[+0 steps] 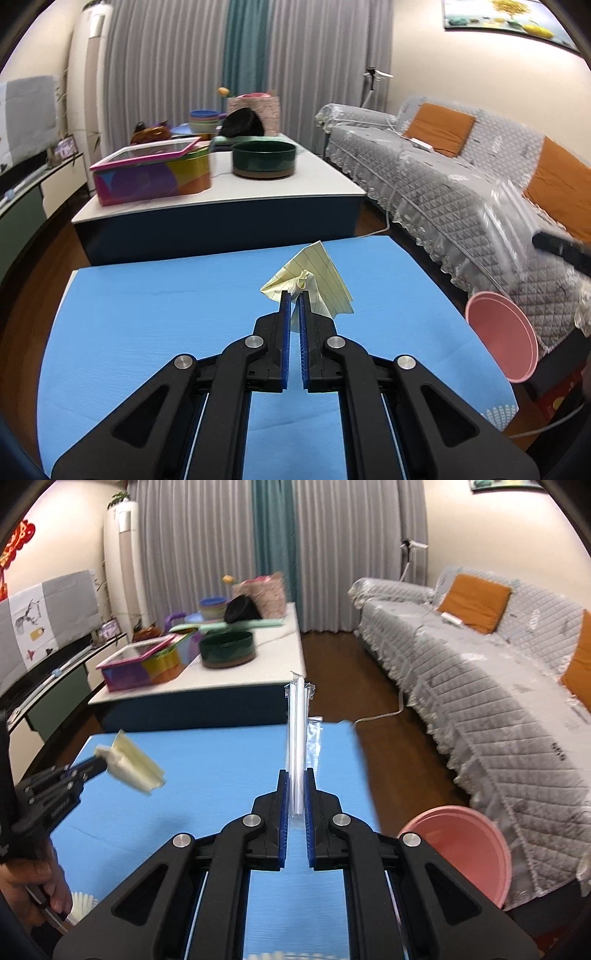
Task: Collect trash
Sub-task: 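Carry the straws with the right gripper while the left carries the napkins to the basin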
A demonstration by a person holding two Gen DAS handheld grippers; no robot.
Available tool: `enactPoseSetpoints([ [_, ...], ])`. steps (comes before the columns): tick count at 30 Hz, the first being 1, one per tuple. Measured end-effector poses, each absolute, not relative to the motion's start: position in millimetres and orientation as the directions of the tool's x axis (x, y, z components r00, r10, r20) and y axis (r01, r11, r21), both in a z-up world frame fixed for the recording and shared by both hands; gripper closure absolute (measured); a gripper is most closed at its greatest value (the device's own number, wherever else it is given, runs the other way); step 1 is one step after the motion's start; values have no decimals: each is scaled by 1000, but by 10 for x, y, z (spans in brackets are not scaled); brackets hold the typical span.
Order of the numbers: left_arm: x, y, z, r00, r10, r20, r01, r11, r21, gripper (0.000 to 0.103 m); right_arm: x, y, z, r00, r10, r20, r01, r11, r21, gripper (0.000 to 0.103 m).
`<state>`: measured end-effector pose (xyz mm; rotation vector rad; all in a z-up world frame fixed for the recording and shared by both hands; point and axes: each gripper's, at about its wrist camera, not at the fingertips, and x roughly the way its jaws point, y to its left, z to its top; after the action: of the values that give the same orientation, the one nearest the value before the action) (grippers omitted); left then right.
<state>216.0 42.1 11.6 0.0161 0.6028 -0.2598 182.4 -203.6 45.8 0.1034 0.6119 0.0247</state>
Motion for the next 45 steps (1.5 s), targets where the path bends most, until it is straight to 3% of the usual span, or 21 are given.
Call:
enactPoseSetpoints([
  [14,2071,-155,97,785,-294,-546,321,946,-48,99,1543,-2784,272,820,-20,-572,123,982,143,95],
  [37,1916,-1498,74,689,-498,-526,549,833,-70,99,1172,-3732,-63,751,-185,-633,311,946,93,95],
  [45,1833,-1856,5,651,-535,-538,601,797,-65,103,1074,-3954,-138,731,-217,-648,354,931,88,95],
])
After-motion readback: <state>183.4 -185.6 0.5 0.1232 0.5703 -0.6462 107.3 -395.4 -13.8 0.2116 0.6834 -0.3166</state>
